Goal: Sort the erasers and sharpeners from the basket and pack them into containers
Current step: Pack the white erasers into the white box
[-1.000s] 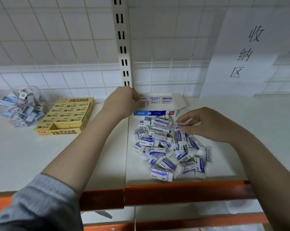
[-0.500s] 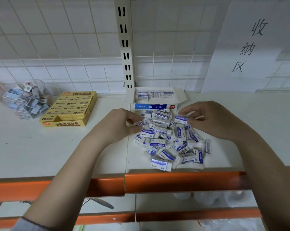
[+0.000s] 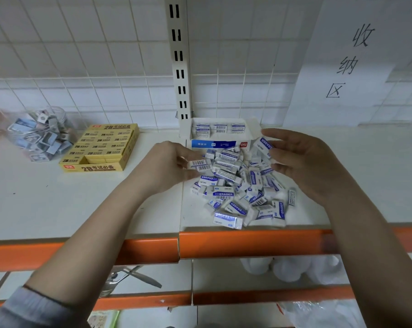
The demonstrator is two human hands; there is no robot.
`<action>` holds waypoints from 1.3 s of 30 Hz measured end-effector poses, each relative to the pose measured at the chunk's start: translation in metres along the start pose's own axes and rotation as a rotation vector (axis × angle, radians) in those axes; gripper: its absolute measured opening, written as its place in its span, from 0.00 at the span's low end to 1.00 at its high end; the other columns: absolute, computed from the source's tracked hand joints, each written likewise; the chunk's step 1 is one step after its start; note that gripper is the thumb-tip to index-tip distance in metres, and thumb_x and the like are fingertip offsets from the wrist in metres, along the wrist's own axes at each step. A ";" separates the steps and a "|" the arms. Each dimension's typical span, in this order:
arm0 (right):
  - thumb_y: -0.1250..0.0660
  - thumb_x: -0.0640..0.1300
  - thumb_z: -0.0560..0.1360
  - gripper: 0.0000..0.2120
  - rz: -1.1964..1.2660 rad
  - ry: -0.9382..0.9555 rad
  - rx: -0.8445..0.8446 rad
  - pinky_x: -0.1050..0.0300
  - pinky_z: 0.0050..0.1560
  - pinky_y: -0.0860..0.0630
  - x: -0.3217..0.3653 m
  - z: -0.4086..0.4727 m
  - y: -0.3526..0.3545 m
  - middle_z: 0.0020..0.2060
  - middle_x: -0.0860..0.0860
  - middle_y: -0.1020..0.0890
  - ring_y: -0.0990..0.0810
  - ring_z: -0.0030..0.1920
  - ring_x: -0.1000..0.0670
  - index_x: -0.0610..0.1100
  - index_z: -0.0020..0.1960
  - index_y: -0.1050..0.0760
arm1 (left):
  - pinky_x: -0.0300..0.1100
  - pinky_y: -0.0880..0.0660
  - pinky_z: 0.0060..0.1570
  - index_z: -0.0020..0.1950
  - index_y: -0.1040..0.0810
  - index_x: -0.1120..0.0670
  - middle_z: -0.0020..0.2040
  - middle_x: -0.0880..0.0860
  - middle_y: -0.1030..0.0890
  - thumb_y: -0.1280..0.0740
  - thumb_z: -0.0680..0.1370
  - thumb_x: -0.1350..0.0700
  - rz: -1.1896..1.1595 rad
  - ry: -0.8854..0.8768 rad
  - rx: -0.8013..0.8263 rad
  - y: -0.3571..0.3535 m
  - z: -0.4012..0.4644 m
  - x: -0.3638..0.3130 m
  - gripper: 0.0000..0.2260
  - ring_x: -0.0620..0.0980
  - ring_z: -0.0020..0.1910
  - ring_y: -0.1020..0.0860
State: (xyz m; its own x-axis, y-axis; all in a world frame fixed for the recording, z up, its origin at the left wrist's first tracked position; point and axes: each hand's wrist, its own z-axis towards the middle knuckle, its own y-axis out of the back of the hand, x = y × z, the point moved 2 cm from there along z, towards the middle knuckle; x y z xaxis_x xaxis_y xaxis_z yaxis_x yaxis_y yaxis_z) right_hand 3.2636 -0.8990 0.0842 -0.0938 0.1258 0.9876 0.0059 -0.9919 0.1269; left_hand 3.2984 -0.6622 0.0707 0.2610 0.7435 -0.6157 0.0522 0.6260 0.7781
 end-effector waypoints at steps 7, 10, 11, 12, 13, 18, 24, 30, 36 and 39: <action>0.39 0.30 0.77 0.20 0.211 -0.088 -0.047 0.69 0.38 0.23 -0.005 -0.008 -0.009 0.29 0.60 0.21 0.22 0.33 0.61 0.50 0.61 0.24 | 0.32 0.29 0.40 0.38 0.18 0.48 0.39 0.42 0.20 0.22 0.64 0.57 -0.171 0.088 -0.049 -0.005 0.003 0.004 0.08 0.38 0.39 0.24; 0.39 0.30 0.77 0.21 0.172 -0.089 -0.065 0.69 0.38 0.23 -0.005 -0.009 -0.013 0.34 0.55 0.23 0.23 0.38 0.57 0.51 0.63 0.26 | 0.24 0.32 0.35 0.40 0.17 0.52 0.34 0.38 0.19 0.23 0.66 0.56 -0.267 0.063 -0.105 0.002 0.002 0.004 0.06 0.34 0.33 0.24; 0.39 0.30 0.77 0.21 0.147 -0.083 -0.060 0.68 0.40 0.23 -0.004 -0.009 -0.014 0.35 0.54 0.24 0.23 0.39 0.56 0.51 0.62 0.25 | 0.23 0.33 0.34 0.39 0.17 0.52 0.32 0.38 0.20 0.24 0.67 0.56 -0.289 0.054 -0.122 0.004 0.001 0.003 0.04 0.33 0.32 0.25; 0.39 0.31 0.77 0.20 0.126 -0.071 -0.049 0.67 0.40 0.22 -0.003 -0.008 -0.016 0.35 0.54 0.25 0.23 0.39 0.56 0.51 0.60 0.24 | 0.22 0.33 0.33 0.38 0.18 0.51 0.31 0.38 0.20 0.25 0.68 0.56 -0.297 0.047 -0.144 0.006 -0.001 0.001 0.03 0.32 0.31 0.25; 0.38 0.31 0.77 0.18 0.113 -0.057 -0.033 0.67 0.41 0.22 -0.001 -0.008 -0.018 0.34 0.54 0.24 0.23 0.39 0.55 0.51 0.57 0.22 | 0.22 0.33 0.33 0.37 0.18 0.51 0.32 0.40 0.20 0.25 0.70 0.55 -0.294 0.045 -0.170 0.008 -0.003 0.000 0.03 0.33 0.31 0.25; 0.34 0.33 0.75 0.12 0.030 0.002 0.003 0.58 0.46 0.19 0.003 -0.004 -0.024 0.44 0.46 0.19 0.18 0.46 0.47 0.50 0.49 0.23 | 0.36 0.23 0.44 0.41 0.19 0.53 0.35 0.49 0.17 0.29 0.73 0.56 -0.351 0.052 -0.169 0.011 -0.018 -0.005 0.02 0.44 0.36 0.18; 0.29 0.39 0.72 0.13 -0.313 0.285 0.076 0.61 0.44 0.21 0.014 -0.007 -0.023 0.46 0.52 0.19 0.18 0.41 0.55 0.54 0.47 0.29 | 0.41 0.23 0.44 0.45 0.19 0.52 0.30 0.53 0.19 0.33 0.76 0.57 -0.510 0.093 -0.172 0.011 -0.046 -0.006 0.03 0.46 0.31 0.20; 0.28 0.44 0.71 0.07 -0.864 0.824 0.186 0.64 0.37 0.27 0.024 -0.001 -0.024 0.40 0.53 0.24 0.26 0.35 0.57 0.45 0.48 0.21 | 0.24 0.31 0.33 0.42 0.18 0.52 0.29 0.49 0.19 0.31 0.74 0.60 -0.541 0.098 -0.196 0.009 -0.059 -0.007 0.04 0.38 0.28 0.21; 0.47 0.58 0.79 0.17 -1.110 0.758 0.163 0.57 0.42 0.25 0.019 0.013 -0.011 0.37 0.59 0.26 0.23 0.38 0.55 0.48 0.49 0.25 | 0.25 0.28 0.36 0.44 0.17 0.49 0.34 0.50 0.17 0.27 0.70 0.61 -0.521 0.086 -0.172 0.010 -0.063 -0.002 0.07 0.41 0.33 0.20; 0.46 0.51 0.80 0.11 -1.130 0.724 0.273 0.66 0.36 0.34 0.012 0.019 -0.009 0.32 0.62 0.30 0.27 0.34 0.64 0.56 0.40 0.31 | 0.23 0.32 0.33 0.46 0.18 0.51 0.29 0.44 0.19 0.27 0.70 0.63 -0.498 0.072 -0.152 0.011 -0.066 -0.005 0.09 0.36 0.30 0.23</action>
State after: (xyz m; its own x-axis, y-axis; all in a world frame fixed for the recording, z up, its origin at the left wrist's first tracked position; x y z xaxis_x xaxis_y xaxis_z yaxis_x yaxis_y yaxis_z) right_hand 3.2817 -0.8883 0.0969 -0.6728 0.7358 0.0771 -0.2344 -0.3109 0.9211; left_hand 3.2341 -0.6430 0.0741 0.1729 0.3582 -0.9175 0.0115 0.9307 0.3656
